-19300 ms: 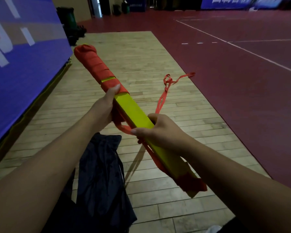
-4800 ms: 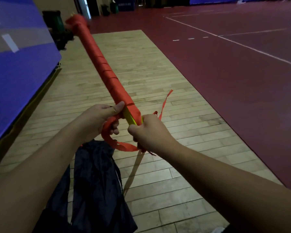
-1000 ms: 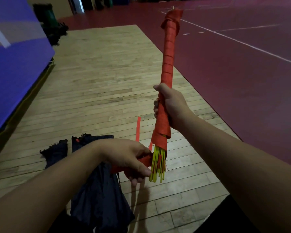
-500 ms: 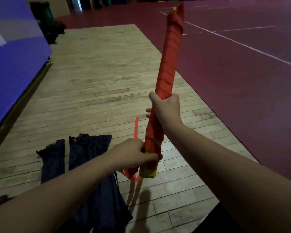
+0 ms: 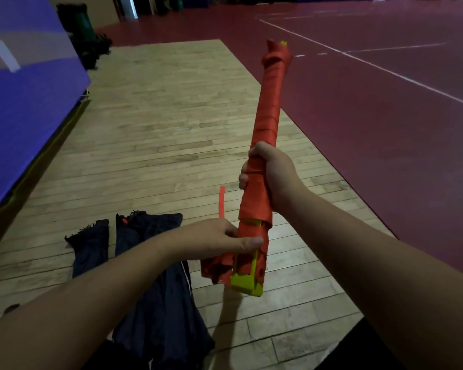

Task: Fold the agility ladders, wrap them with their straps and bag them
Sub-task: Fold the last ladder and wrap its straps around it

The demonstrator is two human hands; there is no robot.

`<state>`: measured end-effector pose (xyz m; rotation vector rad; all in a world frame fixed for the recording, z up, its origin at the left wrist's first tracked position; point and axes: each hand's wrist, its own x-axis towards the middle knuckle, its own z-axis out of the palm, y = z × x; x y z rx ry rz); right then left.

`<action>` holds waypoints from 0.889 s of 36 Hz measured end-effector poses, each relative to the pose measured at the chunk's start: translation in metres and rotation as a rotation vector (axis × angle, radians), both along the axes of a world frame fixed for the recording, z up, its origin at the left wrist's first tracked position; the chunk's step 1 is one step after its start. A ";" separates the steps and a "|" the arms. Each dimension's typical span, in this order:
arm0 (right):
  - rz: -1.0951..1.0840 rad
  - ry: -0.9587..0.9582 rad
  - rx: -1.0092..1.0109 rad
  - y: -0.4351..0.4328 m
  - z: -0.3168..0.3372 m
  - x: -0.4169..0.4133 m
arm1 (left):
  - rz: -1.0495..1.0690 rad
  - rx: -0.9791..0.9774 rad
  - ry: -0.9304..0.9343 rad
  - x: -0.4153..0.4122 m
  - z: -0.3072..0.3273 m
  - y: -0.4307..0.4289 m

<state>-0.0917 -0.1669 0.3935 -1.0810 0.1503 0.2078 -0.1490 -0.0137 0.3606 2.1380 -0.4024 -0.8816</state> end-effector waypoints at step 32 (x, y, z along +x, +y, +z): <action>0.234 0.012 0.114 -0.010 0.018 -0.006 | -0.085 -0.026 0.028 -0.009 0.019 -0.010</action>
